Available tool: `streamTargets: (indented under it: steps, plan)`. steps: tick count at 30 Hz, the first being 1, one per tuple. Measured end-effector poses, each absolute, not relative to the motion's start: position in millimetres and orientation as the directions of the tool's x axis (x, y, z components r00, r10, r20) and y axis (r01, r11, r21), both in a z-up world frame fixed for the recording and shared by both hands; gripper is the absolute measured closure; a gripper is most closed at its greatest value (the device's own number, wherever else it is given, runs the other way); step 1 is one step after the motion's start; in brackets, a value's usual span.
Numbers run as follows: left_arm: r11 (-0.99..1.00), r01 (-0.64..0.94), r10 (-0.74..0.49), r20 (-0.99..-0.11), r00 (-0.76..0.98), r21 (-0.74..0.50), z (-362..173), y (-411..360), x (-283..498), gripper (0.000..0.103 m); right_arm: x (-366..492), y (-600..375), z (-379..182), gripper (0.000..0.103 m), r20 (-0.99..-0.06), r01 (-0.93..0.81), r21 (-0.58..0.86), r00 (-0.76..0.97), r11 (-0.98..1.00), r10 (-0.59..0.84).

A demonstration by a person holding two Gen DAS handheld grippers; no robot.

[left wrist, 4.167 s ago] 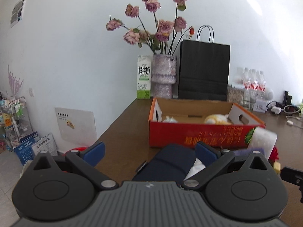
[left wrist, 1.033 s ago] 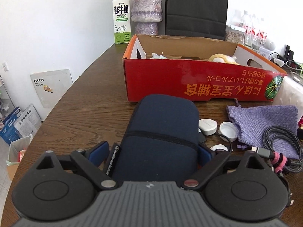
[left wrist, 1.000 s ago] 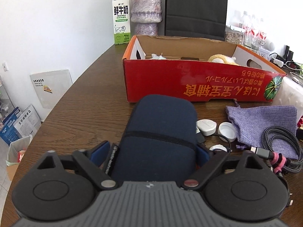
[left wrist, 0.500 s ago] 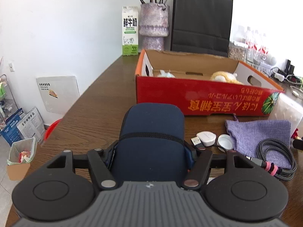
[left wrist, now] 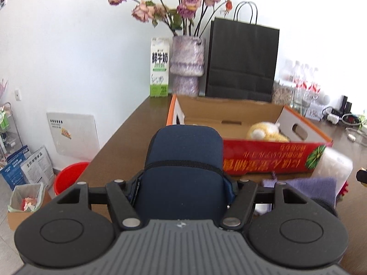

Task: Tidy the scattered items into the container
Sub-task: 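Carry pouch and soap bar into the box and open both grippers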

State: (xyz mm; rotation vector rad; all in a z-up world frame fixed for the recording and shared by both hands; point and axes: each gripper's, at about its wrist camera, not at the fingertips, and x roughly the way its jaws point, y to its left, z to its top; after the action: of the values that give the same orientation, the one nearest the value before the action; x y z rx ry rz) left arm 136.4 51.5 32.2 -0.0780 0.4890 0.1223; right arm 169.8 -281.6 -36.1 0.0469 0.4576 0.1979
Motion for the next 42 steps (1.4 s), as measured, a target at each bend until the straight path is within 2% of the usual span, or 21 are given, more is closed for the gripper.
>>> streamTargets:
  steps: [11,21,27,35,42]
  plan:
    - [0.992,-0.098,0.059,-0.395,0.917,-0.078,64.9,30.8,166.9,0.037,195.0,-257.1,12.7,0.071,-0.293,-0.246,0.099,0.919,0.964,0.265]
    - [0.990,-0.091,0.048,-0.340,0.939,-0.112,87.9,18.5,221.0,0.037,249.6,-224.8,48.2,0.071,-0.238,-0.311,0.101,0.915,0.945,0.326]
    - [0.988,-0.113,0.071,-0.348,0.935,-0.103,90.4,15.2,267.1,0.037,292.8,-208.2,55.9,0.071,-0.258,-0.331,0.075,0.905,0.941,0.339]
    - [0.981,-0.171,0.105,-0.504,0.857,-0.088,49.0,27.4,312.8,0.038,335.3,-197.4,36.1,0.071,-0.356,-0.344,0.064,0.869,0.937,0.343]
    - [0.981,-0.184,0.128,-0.522,0.843,-0.058,38.7,27.8,313.2,0.038,351.8,-196.9,19.3,0.071,-0.438,-0.338,0.081,0.833,0.938,0.338]
